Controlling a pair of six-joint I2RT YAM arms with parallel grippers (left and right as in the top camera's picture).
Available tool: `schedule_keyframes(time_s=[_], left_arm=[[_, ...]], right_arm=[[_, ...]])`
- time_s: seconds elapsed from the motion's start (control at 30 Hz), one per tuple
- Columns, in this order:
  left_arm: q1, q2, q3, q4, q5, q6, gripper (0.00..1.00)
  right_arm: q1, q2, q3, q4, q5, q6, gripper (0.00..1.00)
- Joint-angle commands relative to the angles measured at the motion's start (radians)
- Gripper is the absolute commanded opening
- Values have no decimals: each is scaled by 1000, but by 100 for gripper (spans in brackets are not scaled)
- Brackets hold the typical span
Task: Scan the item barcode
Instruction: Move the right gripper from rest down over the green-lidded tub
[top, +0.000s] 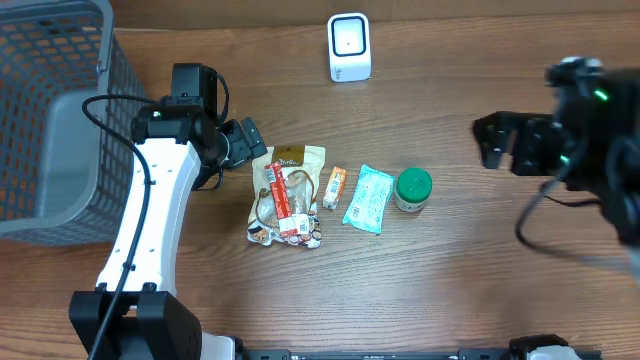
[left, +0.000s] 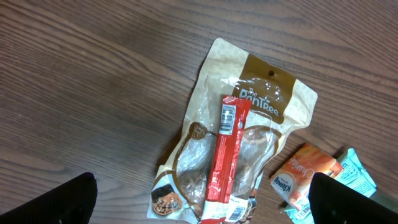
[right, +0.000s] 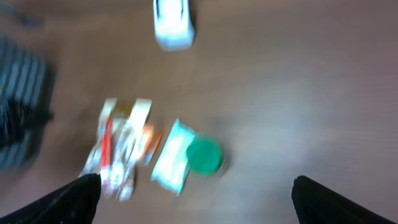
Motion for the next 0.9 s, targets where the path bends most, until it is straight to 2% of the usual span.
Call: schedule_keyframes(time_s=[0.0,0.07,0.13,0.27,0.5,0.6,0.7,0.87], left_arm=[[2,-17,6,0,-3,23,100],[2,-17,6,0,-4,23,100],[2,-17,6,0,-3,23,100],[2,-17,6,0,-3,23,100],[2,-17,6,0,-3,23,100],[2,-17,6,0,-3,23,100],[2,-17,6,0,-3,23,100],[2,-17,6,0,-3,23,100]], right_arm=[[-3,97,18,-28,-205,-1,100],[-3,154,18,-41,-212,0,97],[-3,211,18,-57,-211,13,82],[-2,302,18,-81,-207,37,68],[23,377,8,-95,5,237,69],[63,380,-10,-66,64,294,72],[113,380,-29,-28,101,311,79],[212,381,-73,12,261,452,82]])
